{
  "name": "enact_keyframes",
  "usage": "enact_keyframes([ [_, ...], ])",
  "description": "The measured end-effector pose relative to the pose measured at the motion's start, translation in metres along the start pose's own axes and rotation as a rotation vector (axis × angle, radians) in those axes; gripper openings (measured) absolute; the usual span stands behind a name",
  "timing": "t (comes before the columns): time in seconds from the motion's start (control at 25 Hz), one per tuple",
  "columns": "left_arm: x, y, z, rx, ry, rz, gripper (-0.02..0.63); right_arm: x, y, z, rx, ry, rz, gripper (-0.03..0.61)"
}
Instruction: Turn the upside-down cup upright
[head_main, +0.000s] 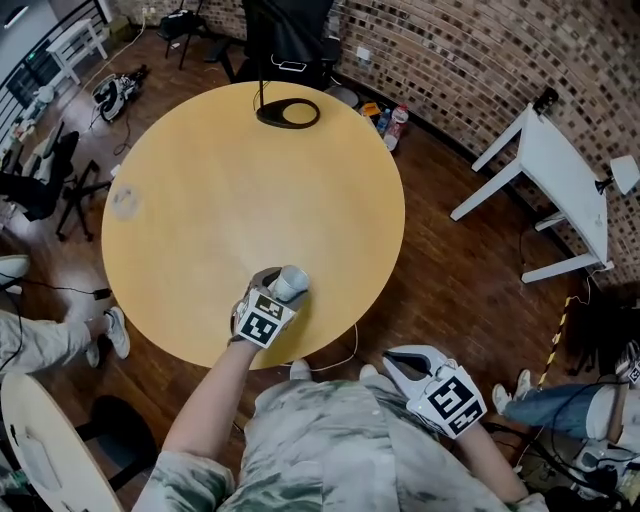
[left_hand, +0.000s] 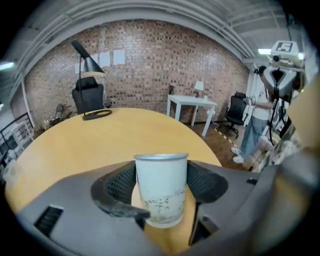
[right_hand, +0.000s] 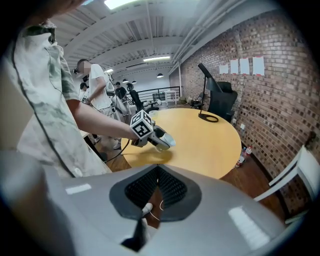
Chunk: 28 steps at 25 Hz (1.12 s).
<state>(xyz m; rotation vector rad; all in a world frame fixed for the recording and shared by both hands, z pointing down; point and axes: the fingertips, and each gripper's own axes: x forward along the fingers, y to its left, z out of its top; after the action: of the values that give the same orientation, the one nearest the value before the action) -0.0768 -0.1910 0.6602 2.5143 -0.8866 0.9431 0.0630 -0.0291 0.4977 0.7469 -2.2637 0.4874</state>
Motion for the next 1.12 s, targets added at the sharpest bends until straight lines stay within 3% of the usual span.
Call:
enact_keyframes([
  [0.2,-0.003,-0.002,0.006,-0.043,-0.216,0.029,0.311,-0.003,0.007,0.005,0.041,0.004,0.021,0.003],
  [0.52,-0.011,-0.001,-0.006,-0.060,-0.358,0.039,0.318,0.002,0.017,0.007,0.033,0.062,0.016,0.003],
  [0.76,-0.025,-0.004,-0.023,-0.068,-0.383,0.037,0.318,0.010,0.032,0.013,0.009,0.069,0.029,0.003],
  [1.12,-0.032,-0.013,-0.036,-0.038,-0.327,-0.007,0.348,0.005,0.046,0.018,0.020,0.039,0.015,0.020],
])
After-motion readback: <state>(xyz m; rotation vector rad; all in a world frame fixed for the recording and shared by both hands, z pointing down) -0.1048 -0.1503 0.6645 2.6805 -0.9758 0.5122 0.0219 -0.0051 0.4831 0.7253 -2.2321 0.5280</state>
